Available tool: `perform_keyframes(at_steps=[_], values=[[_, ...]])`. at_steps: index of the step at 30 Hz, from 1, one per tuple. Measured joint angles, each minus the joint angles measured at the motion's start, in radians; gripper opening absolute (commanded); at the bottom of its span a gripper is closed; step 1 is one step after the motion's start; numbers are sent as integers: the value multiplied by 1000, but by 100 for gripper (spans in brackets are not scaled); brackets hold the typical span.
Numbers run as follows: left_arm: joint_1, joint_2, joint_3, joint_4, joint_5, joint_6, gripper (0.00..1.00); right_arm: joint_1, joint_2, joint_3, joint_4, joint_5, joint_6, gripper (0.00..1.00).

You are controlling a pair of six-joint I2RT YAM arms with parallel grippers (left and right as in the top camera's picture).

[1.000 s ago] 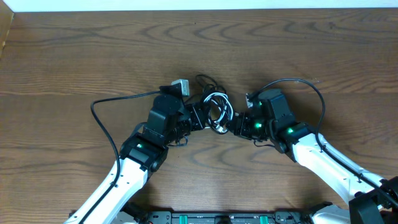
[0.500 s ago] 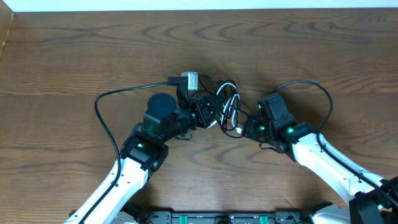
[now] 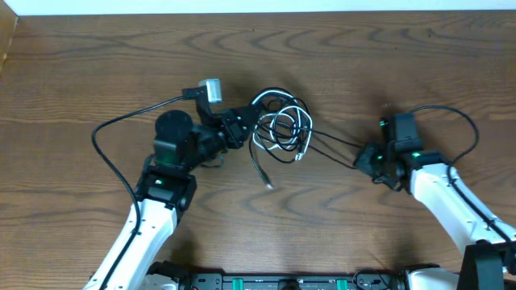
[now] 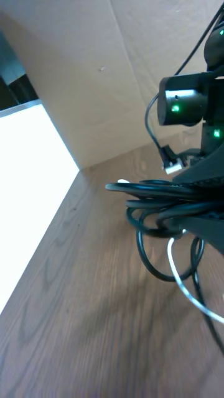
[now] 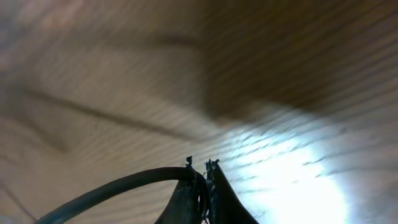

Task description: Untangle cables

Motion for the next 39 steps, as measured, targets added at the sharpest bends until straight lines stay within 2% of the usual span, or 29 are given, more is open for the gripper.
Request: perform_keyframes(at_steps=[9,16,19,21,26,31,35,39], values=[[189,-6,0,-48,60,1,8,-239,0,0,-28,-80,-87,1],[296,-15,0,-201,54,2,8,-342,0,-3,-34,-190,-232,1],[310,-22,0,-270,23,5,8,-352,1,-8,-20,-193,-289,6],[320,-29,2,-319,1,4,8,-364,4,-10,-8,-209,-320,13],[302,-30,3,-420,-24,5,8,-367,5,-14,20,-309,-391,22],[217,-30,3,-445,-39,8,8,-367,5,-14,26,-374,-419,26],[119,-30,3,-445,-43,55,25,-367,5,-14,26,-399,-425,32],[24,-23,3,-447,-81,82,34,-367,5,-14,42,-491,-461,50]])
